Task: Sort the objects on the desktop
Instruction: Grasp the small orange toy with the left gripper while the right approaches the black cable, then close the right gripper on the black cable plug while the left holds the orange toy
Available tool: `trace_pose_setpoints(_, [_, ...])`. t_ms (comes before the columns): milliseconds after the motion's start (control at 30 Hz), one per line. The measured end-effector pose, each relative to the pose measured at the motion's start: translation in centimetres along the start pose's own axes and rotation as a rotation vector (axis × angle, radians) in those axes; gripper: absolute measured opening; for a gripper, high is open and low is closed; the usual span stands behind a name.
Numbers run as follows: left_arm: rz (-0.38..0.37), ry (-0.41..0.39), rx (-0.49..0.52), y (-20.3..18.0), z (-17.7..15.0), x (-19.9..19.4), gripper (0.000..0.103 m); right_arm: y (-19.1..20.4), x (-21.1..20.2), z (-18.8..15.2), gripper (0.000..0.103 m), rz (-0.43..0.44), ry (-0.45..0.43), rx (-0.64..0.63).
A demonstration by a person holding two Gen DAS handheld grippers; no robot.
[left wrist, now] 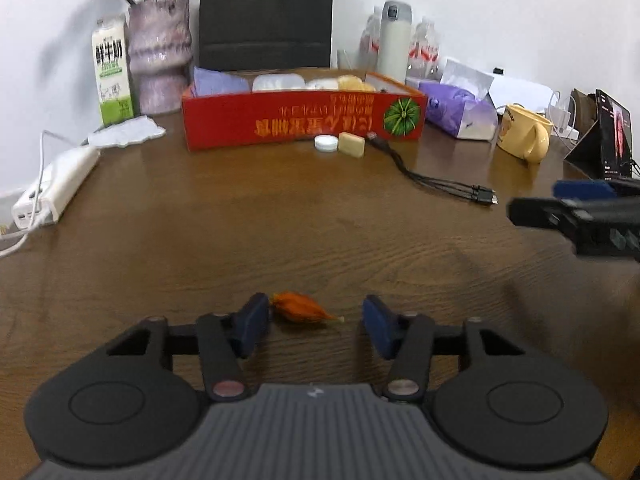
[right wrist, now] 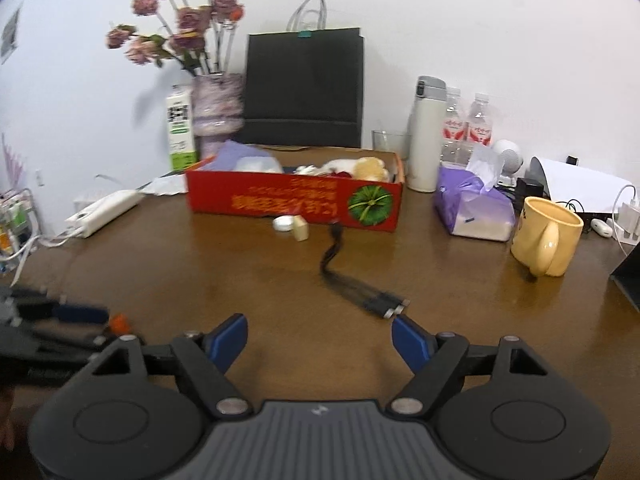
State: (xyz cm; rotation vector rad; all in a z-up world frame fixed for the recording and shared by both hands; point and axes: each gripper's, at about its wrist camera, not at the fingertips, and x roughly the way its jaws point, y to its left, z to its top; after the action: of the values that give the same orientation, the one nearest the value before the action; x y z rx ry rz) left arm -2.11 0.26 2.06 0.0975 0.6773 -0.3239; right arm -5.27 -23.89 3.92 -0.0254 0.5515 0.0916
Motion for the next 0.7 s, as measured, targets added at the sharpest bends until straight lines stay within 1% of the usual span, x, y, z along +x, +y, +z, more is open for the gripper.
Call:
trace_pose_setpoints(67, [0.006, -0.009, 0.032, -0.3, 0.0, 0.2, 0.018, -0.8, 1.9, 0.7, 0.075, -0.007, 0.015, 0.004])
trace_pose_setpoints(133, [-0.028, -0.001, 0.012, -0.2, 0.3, 0.3, 0.016, -1.5, 4.0, 1.5, 0.072, -0.005, 0.034, 0.019])
trace_pose_setpoints(167, [-0.04, 0.0, 0.0, -0.1, 0.4, 0.4, 0.015, -1.7, 5.2, 1.9, 0.067, 0.007, 0.049, 0.029])
trace_pose_setpoints(200, [-0.045, -0.007, -0.005, 0.0, 0.5, 0.4, 0.015, -1.9, 6.4, 2.3, 0.06, 0.02, 0.065, 0.041])
trace_pose_setpoints(267, [-0.035, -0.026, -0.005, 0.0, 0.9, 0.4, 0.015, -2.1, 8.9, 3.1, 0.054, 0.035, 0.088, 0.049])
trace_pose_setpoints(333, [-0.039, -0.037, -0.008, 0.1, 1.4, 0.4, 0.015, -2.0, 10.9, 3.8, 0.052, 0.024, 0.104, 0.038])
trace_pose_setpoints(400, [-0.033, -0.037, -0.006, 0.1, 1.9, 0.6, 0.015, -1.9, 12.6, 4.2, 0.041, 0.008, 0.125, 0.032])
trace_pose_setpoints(433, [-0.027, -0.035, -0.003, -0.1, 2.1, 0.8, 0.015, -2.0, 13.2, 4.3, 0.039, 0.004, 0.136, 0.037])
trace_pose_setpoints(500, [-0.026, -0.035, -0.004, -0.3, 2.3, 1.0, 0.015, -2.1, 13.9, 4.2, 0.037, 0.0, 0.153, 0.049])
trace_pose_setpoints(600, [-0.037, -0.041, -0.016, -0.6, 2.5, 1.0, 0.015, -2.0, 14.1, 4.0, 0.038, -0.003, 0.145, 0.033])
trace_pose_setpoints(700, [-0.035, -0.042, -0.002, -1.0, 2.6, 0.9, 0.015, -1.9, 14.3, 4.1, 0.038, -0.002, 0.143, 0.032])
